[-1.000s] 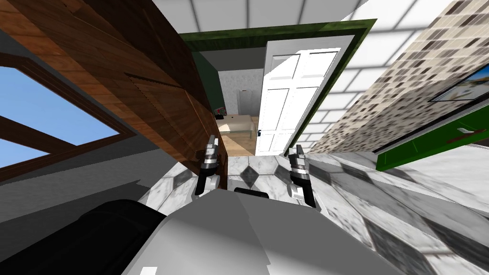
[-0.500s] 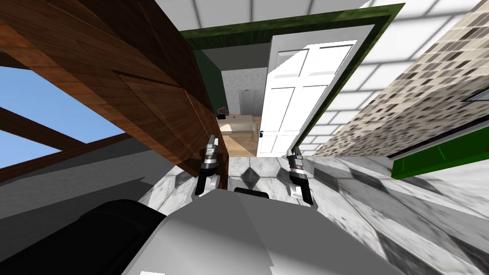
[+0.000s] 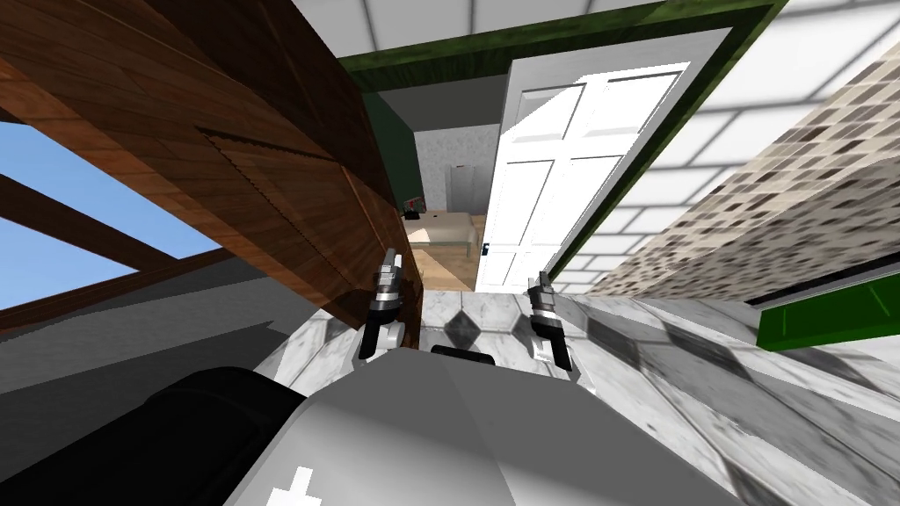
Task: Pull the door open
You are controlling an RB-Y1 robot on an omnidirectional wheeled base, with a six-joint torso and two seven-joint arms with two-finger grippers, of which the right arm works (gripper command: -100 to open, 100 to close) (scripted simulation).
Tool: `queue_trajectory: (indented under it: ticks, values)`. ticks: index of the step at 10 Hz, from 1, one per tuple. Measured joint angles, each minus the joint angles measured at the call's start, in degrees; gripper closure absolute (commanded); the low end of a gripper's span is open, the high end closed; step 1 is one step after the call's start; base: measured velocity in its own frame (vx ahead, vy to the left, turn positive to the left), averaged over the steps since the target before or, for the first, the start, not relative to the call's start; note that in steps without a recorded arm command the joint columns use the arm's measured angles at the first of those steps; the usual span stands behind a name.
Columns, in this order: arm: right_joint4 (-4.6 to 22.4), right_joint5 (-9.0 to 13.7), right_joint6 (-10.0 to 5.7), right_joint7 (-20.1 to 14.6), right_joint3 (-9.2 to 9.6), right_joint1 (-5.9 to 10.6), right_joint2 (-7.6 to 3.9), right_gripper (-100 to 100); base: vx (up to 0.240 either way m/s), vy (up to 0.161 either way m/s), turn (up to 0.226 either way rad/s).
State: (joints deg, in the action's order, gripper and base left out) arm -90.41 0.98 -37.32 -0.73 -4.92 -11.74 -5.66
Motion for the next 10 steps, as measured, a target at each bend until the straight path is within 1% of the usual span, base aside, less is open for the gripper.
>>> queue_trajectory:
  ticks: [1, 4, 5, 6, 7, 8, 10]
  values:
    - [1.0, 0.0, -0.11, 0.1, -0.09, 0.39, 0.07, -100, 0.058, -0.015, 0.056]
    - [6.5, 0.4, -1.23, 0.4, -0.78, 2.72, 0.06, -100, 0.09, -0.023, 0.114]
    - [8.0, 0.5, -1.4, 0.4, -1.02, 3.18, -0.05, -100, 0.096, -0.013, 0.098]
    - [9.4, 0.6, -1.8, 0.4, -1.15, 3.4, 0.09, -100, 0.068, -0.004, 0.016]
    - [10.1, 0.7, -1.93, 0.5, -1.28, 3.72, 0.02, -100, 0.057, -0.011, 0.053]
    - [11.5, 0.8, -2.03, 0.4, -1.54, 4.35, -0.15, -100, 0.081, -0.019, 0.118]
    - [15.9, 1.2, -2.98, 0.4, -2.21, 6.44, -0.36, -100, 0.095, -0.018, 0.103]
